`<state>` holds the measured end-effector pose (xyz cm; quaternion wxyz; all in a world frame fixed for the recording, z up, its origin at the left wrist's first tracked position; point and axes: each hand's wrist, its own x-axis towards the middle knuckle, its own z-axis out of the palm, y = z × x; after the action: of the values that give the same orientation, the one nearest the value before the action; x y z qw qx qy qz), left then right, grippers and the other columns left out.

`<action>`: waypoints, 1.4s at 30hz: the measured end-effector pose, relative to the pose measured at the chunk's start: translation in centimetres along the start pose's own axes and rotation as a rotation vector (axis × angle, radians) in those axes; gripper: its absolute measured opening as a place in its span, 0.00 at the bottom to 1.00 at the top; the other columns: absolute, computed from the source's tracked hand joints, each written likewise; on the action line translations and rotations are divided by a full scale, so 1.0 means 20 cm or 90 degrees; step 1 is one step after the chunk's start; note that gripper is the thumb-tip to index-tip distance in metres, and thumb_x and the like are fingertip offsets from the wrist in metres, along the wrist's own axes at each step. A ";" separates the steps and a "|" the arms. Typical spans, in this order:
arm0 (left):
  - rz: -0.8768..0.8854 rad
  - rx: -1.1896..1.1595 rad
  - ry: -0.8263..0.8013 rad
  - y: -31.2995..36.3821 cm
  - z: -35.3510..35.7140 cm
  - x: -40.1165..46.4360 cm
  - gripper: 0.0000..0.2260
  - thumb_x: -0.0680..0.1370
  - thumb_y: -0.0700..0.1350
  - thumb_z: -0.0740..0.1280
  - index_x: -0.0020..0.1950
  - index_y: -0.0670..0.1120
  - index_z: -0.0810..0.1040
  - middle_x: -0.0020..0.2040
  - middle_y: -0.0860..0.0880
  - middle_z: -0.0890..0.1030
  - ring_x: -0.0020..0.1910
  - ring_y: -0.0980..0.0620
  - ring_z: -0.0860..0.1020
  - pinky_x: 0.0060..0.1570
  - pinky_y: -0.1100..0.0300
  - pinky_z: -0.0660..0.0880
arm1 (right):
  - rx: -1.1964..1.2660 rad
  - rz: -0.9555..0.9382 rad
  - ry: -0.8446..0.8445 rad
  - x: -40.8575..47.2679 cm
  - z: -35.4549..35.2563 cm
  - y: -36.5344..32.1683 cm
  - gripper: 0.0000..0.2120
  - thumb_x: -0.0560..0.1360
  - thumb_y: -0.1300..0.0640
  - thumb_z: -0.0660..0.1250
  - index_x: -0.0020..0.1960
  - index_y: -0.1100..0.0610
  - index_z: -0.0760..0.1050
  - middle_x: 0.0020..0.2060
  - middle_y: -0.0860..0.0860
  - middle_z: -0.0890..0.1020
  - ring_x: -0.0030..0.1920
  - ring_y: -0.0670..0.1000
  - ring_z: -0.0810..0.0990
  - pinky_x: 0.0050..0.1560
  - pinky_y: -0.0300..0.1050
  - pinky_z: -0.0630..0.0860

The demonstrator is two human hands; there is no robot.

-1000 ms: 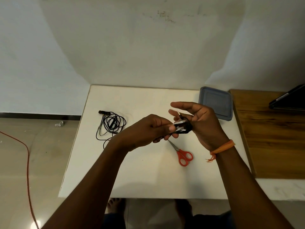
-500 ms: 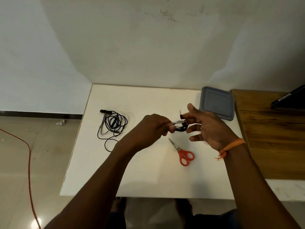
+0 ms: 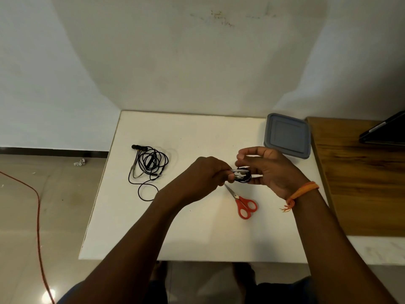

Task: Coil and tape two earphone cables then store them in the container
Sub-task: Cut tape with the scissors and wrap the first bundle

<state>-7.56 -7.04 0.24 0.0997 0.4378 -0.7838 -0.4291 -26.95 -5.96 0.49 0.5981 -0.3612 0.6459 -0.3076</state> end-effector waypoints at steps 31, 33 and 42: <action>-0.289 -0.477 0.177 -0.07 0.04 0.04 0.14 0.81 0.45 0.63 0.43 0.40 0.83 0.25 0.55 0.74 0.30 0.51 0.62 0.30 0.61 0.59 | 0.059 -0.178 0.114 -0.02 -0.04 -0.04 0.06 0.72 0.61 0.71 0.49 0.55 0.81 0.41 0.52 0.85 0.42 0.53 0.84 0.39 0.44 0.79; -0.304 -0.500 0.208 -0.07 0.07 0.05 0.14 0.81 0.46 0.64 0.41 0.42 0.83 0.25 0.55 0.75 0.29 0.51 0.62 0.30 0.60 0.59 | 0.123 -0.187 0.128 -0.03 0.01 -0.05 0.05 0.74 0.63 0.70 0.50 0.58 0.80 0.39 0.54 0.85 0.39 0.54 0.84 0.35 0.44 0.80; -0.314 -0.735 0.292 -0.04 0.11 0.07 0.09 0.81 0.42 0.64 0.43 0.40 0.76 0.31 0.47 0.70 0.30 0.52 0.61 0.31 0.59 0.58 | 0.256 -0.230 0.133 -0.07 0.34 0.01 0.06 0.71 0.71 0.71 0.47 0.66 0.80 0.43 0.61 0.84 0.43 0.60 0.86 0.47 0.49 0.82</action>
<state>-9.06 -6.96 -1.99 0.3811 0.5608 -0.2642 -0.6859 -20.17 -4.54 0.46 0.5233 -0.3110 0.5552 -0.5668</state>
